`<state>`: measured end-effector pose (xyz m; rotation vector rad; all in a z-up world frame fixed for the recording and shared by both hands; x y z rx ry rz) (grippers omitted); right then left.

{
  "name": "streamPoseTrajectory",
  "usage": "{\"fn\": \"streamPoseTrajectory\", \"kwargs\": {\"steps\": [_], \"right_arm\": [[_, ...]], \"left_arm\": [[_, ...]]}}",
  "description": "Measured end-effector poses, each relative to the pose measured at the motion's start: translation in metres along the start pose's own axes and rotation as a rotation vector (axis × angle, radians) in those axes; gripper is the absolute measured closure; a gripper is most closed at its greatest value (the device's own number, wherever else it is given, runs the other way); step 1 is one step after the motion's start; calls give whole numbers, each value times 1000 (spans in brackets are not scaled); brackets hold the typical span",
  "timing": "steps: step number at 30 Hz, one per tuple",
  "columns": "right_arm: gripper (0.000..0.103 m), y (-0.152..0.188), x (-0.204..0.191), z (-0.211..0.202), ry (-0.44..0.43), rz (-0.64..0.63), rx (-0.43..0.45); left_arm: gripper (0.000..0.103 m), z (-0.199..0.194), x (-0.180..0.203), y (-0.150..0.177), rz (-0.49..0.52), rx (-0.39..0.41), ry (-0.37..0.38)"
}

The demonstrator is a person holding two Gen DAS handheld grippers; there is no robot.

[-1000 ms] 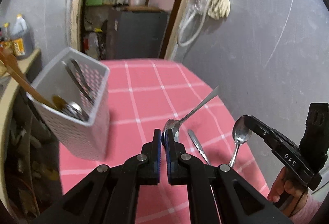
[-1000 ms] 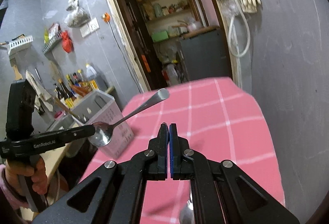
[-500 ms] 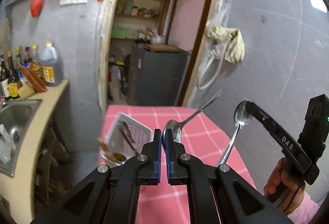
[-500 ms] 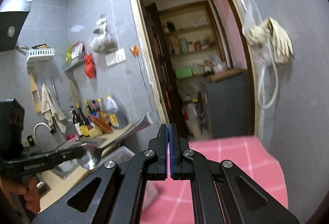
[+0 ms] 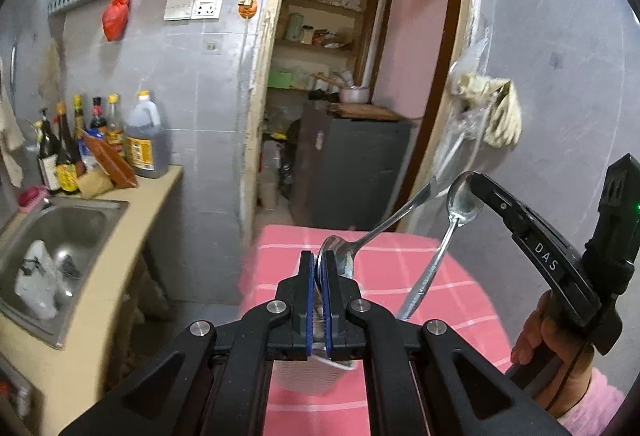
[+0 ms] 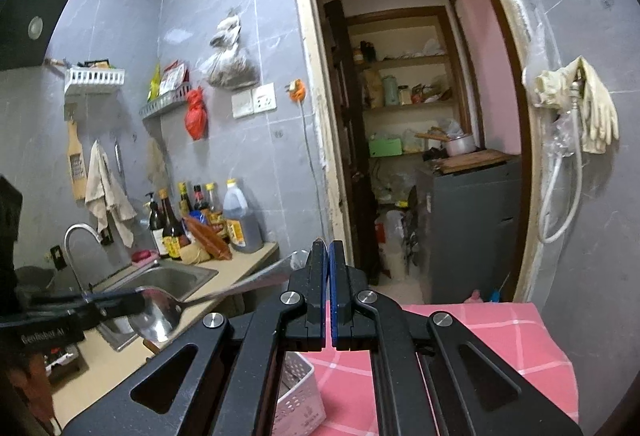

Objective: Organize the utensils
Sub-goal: 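Carry both spoons over the white holder and open both tools to drop them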

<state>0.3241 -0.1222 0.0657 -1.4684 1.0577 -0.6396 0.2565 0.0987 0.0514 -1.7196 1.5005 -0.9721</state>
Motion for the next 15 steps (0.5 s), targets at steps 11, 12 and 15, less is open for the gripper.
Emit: {"fn": "streamPoseTrajectory", "kwargs": {"steps": [11, 12, 15], "right_arm": [[101, 15, -4, 38, 27, -52, -54], [101, 16, -5, 41, 34, -68, -63], [101, 19, -6, 46, 50, -103, -79]], "left_arm": [[99, 5, -9, -12, 122, -106, -125], [99, 6, -7, -12, 140, -112, -133], [99, 8, 2, -15, 204, -129, -166]]}}
Point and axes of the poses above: each gripper's, at about its wrist camera, not at the fingertips, and z roughly the way its jaws point, x to its right, y to its underside, the point moved 2 cm from there along z, roughly the way its jaws point, and after that the axes turned 5 degrees about -y, right-handed, at the moved point
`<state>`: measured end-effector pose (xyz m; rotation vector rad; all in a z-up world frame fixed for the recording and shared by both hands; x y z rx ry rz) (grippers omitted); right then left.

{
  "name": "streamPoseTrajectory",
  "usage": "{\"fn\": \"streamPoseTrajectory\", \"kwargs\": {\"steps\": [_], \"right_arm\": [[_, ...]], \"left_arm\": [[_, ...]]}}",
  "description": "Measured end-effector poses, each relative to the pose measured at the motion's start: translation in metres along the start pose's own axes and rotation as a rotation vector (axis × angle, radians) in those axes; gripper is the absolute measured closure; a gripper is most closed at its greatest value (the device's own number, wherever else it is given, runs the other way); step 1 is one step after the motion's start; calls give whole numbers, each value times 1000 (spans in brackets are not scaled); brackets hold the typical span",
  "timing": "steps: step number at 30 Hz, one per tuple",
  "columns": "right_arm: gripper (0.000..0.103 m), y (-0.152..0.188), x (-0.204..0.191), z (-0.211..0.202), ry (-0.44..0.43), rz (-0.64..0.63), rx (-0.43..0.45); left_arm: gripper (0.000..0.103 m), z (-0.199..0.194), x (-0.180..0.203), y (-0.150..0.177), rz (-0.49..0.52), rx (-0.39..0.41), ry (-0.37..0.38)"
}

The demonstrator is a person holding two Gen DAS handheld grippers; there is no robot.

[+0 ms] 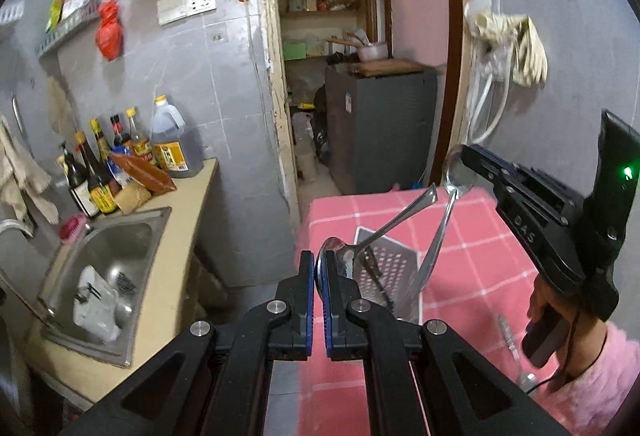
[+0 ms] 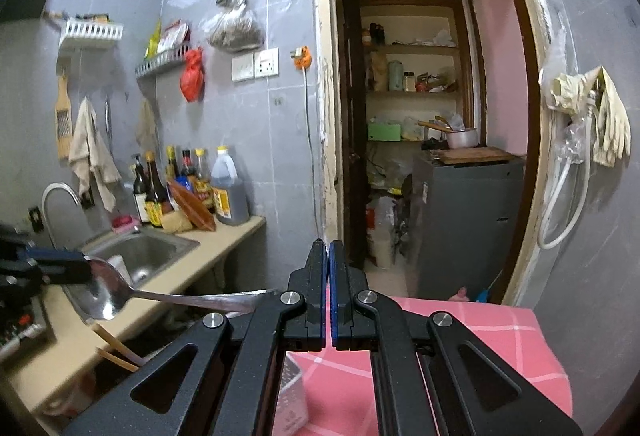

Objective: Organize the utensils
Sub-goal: 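Carry both spoons over the white holder and open both tools to drop them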

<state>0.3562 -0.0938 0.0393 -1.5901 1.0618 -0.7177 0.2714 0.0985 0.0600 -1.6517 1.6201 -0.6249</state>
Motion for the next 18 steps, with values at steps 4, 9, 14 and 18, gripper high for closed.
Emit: {"fn": "streamPoseTrajectory", "kwargs": {"steps": [4, 9, 14, 18], "right_arm": [[101, 3, 0, 5, -14, -16, -10], [101, 9, -1, 9, -42, -22, -14], [101, 17, -3, 14, -77, -32, -27], [101, 25, -3, 18, -102, -27, -54]], "left_arm": [[99, 3, 10, -5, 65, -15, -33], [99, 8, 20, -10, 104, -39, -42], [99, 12, 26, -14, 134, -56, -40], [98, 12, 30, -18, 147, -60, -33]]}}
Point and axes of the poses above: each gripper's, at about its wrist camera, not at the fingertips, and z roughly the way its jaws point, x to its right, y to its underside, the point moved 2 cm from there along z, roughly the way its jaws point, and after that the axes turned 5 degrees about -y, right-handed, at the moved point
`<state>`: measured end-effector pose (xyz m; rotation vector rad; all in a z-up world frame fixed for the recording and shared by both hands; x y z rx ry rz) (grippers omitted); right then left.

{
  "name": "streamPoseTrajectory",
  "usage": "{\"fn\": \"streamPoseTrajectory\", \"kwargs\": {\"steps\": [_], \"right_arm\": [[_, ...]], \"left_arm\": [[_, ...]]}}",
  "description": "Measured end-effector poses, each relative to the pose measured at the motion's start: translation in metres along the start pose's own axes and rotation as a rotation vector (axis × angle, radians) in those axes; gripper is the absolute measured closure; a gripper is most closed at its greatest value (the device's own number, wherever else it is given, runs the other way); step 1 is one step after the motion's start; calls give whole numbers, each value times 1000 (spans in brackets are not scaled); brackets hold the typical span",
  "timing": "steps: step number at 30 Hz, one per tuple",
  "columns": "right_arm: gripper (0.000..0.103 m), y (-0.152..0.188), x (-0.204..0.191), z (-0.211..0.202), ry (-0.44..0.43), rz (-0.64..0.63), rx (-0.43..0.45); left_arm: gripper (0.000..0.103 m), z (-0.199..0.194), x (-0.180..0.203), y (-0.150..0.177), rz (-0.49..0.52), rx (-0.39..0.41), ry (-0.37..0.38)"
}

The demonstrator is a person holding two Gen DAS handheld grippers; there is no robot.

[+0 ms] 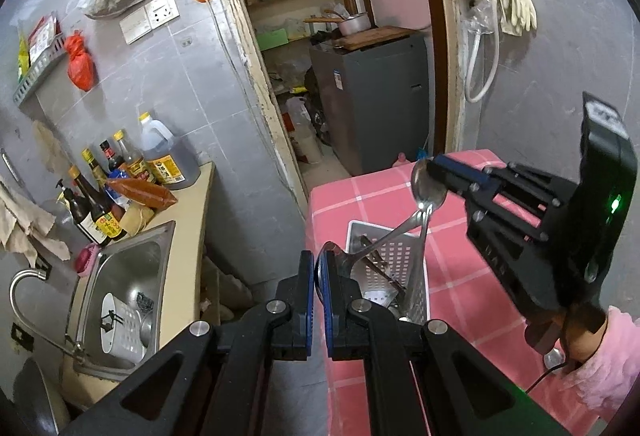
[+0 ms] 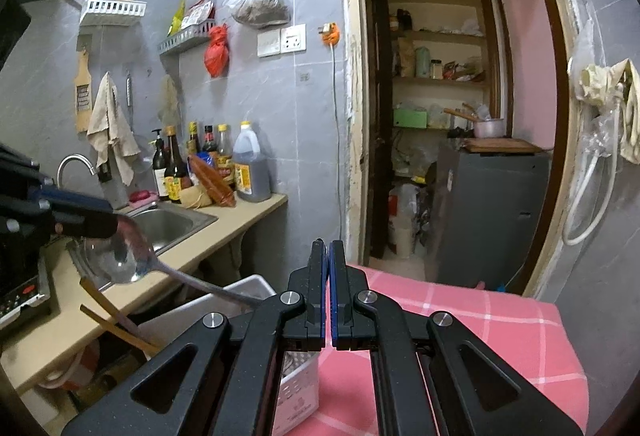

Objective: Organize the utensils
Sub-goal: 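Carry both spoons over the white holder and open both tools to drop them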

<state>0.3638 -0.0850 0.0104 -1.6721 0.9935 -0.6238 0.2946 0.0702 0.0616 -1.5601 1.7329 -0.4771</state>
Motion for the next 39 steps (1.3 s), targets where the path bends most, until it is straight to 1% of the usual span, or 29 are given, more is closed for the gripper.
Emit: {"fn": "streamPoseTrajectory", "kwargs": {"steps": [8, 12, 15, 21, 24, 27, 35, 37, 39], "right_arm": [[100, -1, -2, -1, -43, 27, 10], [100, 5, -9, 3, -55, 10, -8], [100, 11, -16, 6, -63, -1, -32], [100, 24, -19, 7, -71, -9, -86], [100, 28, -17, 8, -73, -1, -108], [100, 31, -15, 9, -73, 4, -127], [100, 33, -12, 7, -57, 16, -137], [99, 33, -11, 7, -59, 24, -142], [95, 33, -8, 7, -58, 35, -142]], "left_arm": [[98, -13, -7, -5, 23, 10, -14], [98, -19, -12, -6, 33, 4, -19], [97, -20, -15, -5, 21, -8, -4], [96, -11, -16, 0, -46, -29, 69], [96, -6, -12, -1, -67, -22, 95], [95, 2, -12, -1, -104, -24, 140], [94, 30, -11, 5, -200, -37, 243], [94, 36, -12, 7, -224, -37, 271], [94, 38, -13, 8, -243, -29, 300]]}}
Point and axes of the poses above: each gripper's, at about its wrist camera, not at the fingertips, and z roughly the way its jaws point, x to its right, y to its underside, the point moved 2 cm from there along z, roughly the way its jaws point, and after that the axes turned 5 degrees about -y, right-handed, at the moved point
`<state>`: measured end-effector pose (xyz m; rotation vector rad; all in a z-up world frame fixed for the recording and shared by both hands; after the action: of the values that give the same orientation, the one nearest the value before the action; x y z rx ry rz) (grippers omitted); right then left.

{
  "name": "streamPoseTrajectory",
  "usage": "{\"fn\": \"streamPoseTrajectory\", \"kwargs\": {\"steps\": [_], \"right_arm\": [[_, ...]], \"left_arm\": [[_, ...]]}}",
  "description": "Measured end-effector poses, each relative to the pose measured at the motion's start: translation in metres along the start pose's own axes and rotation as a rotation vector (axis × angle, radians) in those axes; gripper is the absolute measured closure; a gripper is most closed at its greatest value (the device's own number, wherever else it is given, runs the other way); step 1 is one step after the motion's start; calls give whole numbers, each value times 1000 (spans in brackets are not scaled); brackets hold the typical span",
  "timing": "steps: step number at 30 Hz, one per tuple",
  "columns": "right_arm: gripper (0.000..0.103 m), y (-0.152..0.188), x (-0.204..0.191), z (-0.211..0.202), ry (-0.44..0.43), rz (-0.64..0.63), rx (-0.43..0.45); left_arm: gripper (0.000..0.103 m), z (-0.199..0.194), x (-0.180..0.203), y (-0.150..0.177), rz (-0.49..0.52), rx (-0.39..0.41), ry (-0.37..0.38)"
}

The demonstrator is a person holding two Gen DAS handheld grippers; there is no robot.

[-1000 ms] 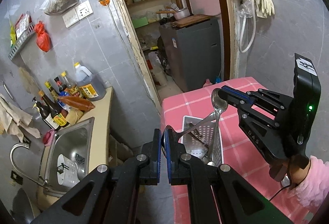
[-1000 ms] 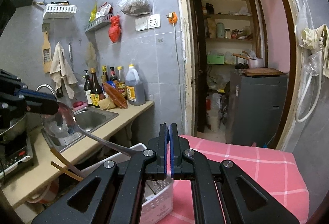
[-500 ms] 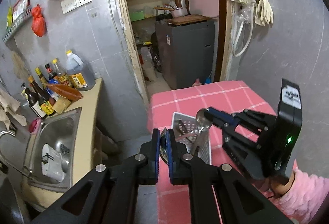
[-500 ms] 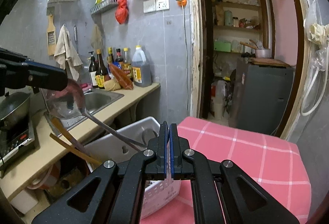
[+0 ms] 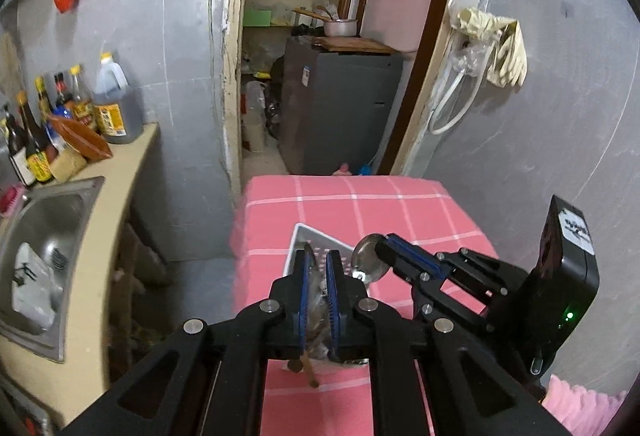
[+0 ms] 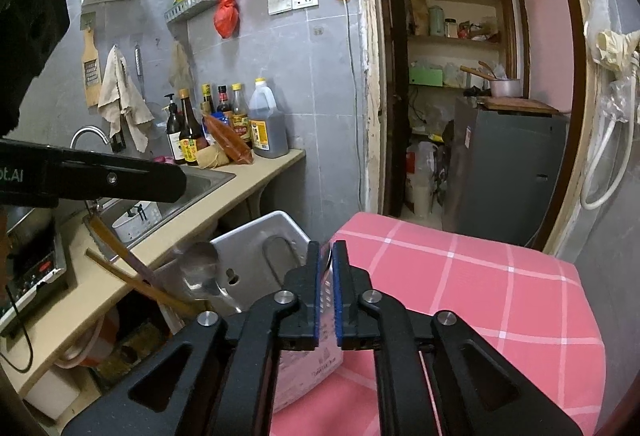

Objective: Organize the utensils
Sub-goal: 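Carry both spoons over the white holder and open both tools to drop them, then move both tools back toward the silver spoons on the tablecloth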

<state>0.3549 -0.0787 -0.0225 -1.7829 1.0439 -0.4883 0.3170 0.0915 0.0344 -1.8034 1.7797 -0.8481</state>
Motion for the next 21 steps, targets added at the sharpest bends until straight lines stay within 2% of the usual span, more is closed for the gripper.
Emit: {"fn": "streamPoseTrajectory", "kwargs": {"steps": [4, 6, 7, 9, 10, 11, 14, 16, 18, 19, 21], "right_arm": [[87, 0, 4, -7, 11, 28, 19], [79, -2, 6, -16, 24, 45, 44], [76, -4, 7, -22, 37, 53, 59], [68, -7, 9, -37, 65, 71, 95], [66, -8, 10, -44, 81, 78, 108], [61, -10, 13, -51, 98, 85, 120], [44, -10, 18, -83, 163, 124, 169], [37, -11, 20, -103, 199, 141, 193], [22, -8, 21, -129, 243, 152, 220], [19, -6, 21, -144, 263, 156, 234], [11, -1, 21, -170, 297, 165, 256]], "left_arm": [[93, 2, -1, 0, -2, 12, 19], [88, 0, -3, 1, -6, 36, 31], [81, -1, -4, 2, -8, 49, 36], [54, -6, -4, 5, -18, 96, 46], [48, -10, -5, 7, -26, 127, 53], [43, -13, -4, 9, -29, 152, 59], [38, -20, -1, 15, -25, 195, 71], [29, -28, 3, 22, -23, 242, 69], [20, -36, 9, 27, -13, 284, 69], [17, -40, 13, 29, -2, 304, 71], [6, -51, 25, 37, 32, 357, 73]]}}
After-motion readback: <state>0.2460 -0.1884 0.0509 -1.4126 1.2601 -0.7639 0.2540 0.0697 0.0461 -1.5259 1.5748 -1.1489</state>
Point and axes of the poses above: each gripper's, at about its wrist camera, not at the fingertips, and z roughly the way its jaws point, x to its right, y to its underside, the point moved 2 cm from there along z, roughly the way its jaws point, and after that the axes turned 5 degrees about -y, right-handed, at the moved point
